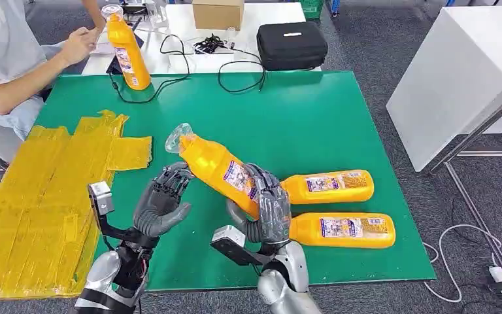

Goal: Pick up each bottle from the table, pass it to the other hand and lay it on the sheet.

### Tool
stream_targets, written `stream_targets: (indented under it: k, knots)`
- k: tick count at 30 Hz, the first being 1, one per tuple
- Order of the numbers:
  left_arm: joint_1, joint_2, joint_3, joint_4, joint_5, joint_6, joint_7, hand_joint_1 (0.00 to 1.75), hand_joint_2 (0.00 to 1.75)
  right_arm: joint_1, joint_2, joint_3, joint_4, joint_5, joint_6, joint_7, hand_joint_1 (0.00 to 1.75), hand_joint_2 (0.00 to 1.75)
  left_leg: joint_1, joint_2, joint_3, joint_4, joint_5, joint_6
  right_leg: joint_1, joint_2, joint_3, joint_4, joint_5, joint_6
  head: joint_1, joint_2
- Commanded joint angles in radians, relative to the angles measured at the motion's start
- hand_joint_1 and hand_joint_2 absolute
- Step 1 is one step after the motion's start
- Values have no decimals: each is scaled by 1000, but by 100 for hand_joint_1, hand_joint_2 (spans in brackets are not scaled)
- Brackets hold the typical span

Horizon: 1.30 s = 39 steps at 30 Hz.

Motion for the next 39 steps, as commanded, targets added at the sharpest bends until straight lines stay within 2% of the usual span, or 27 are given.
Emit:
stream_targets:
  k: [1,2,8,9,10,19,20,24,30,34,39]
  knots:
    - [-48,-4,38,118,8,5,12,0,175,-25,-8,-25,11,-18,-12,-6,175,175,1,-1,7,-1,-2,-2,1,-2,7,-1,-2,-1,0,0]
    - [-50,-5,39,127,9,5,14,0,175,-27,-5,-16,24,-16,-15,-5,175,175,0,-1,3,-1,0,-1,0,-2,3,-1,-1,0,0,0]
    - [-49,-9,50,145,18,5,16,0,175,-31,7,-20,38,-15,-15,-15,175,175,1,0,7,-1,-3,-2,1,-1,8,-1,-2,-1,0,0]
    - [-49,-9,51,145,19,4,17,0,175,-31,7,-21,38,-15,-15,-15,175,175,0,0,3,-1,-1,-1,0,-1,4,-1,-1,0,0,0]
    - [-48,-9,52,145,21,3,17,0,175,-31,7,-21,38,-14,-15,-16,175,175,1,0,7,-1,-3,-2,1,-1,8,-1,-2,-1,0,0]
    - [-50,-10,56,147,25,0,17,0,175,-43,2,-3,68,-14,-15,-6,175,175,1,0,6,-1,-2,-2,1,-1,6,-1,-2,-1,0,0]
    - [-49,-10,57,146,27,-1,17,0,175,-52,-2,14,90,-7,-14,1,175,175,0,0,3,-1,-1,-1,0,-1,3,-1,-1,0,0,0]
    - [-48,-9,60,143,31,-5,18,0,175,-81,-3,71,171,21,21,33,175,175,1,2,7,0,-3,-2,1,1,8,-1,-2,-1,0,0]
    - [-48,-8,61,142,33,-6,18,0,175,-86,4,81,197,27,8,41,175,175,1,0,5,-1,-1,-1,1,0,5,-1,-1,-1,0,0]
    - [-53,-7,64,149,40,-16,19,0,175,-126,10,155,308,29,110,66,175,175,1,2,4,-1,-2,-1,1,1,5,-1,-1,-1,0,0]
    - [-52,-8,68,149,44,-20,17,0,175,-147,34,212,397,24,109,52,175,175,1,1,7,0,-3,-2,1,0,8,-1,-2,-1,0,0]
